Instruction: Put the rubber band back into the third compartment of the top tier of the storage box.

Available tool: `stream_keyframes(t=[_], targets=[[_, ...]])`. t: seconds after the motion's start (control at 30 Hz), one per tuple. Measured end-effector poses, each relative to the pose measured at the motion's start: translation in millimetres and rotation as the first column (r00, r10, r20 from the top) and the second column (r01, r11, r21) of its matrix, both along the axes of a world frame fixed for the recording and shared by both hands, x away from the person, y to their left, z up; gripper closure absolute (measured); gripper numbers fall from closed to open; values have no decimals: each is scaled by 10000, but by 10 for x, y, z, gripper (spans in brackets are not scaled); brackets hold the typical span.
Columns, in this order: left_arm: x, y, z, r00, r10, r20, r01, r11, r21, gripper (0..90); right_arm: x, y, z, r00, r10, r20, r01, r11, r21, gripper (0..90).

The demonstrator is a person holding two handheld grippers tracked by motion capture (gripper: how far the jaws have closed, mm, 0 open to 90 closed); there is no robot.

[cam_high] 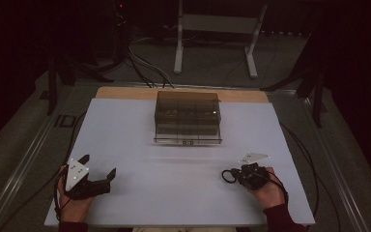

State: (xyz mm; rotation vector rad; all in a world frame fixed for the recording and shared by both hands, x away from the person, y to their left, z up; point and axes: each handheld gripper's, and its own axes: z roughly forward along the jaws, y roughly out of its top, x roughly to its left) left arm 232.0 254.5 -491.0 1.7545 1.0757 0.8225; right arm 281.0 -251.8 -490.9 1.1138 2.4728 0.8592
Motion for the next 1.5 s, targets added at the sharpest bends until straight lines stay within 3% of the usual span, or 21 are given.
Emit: stream_keyframes(t=[1.5], targets=[[6,-18,-10,10000,-77,-53,78,10000,56,5,137,110,468,9956,-168,918,122,9986,507,885]])
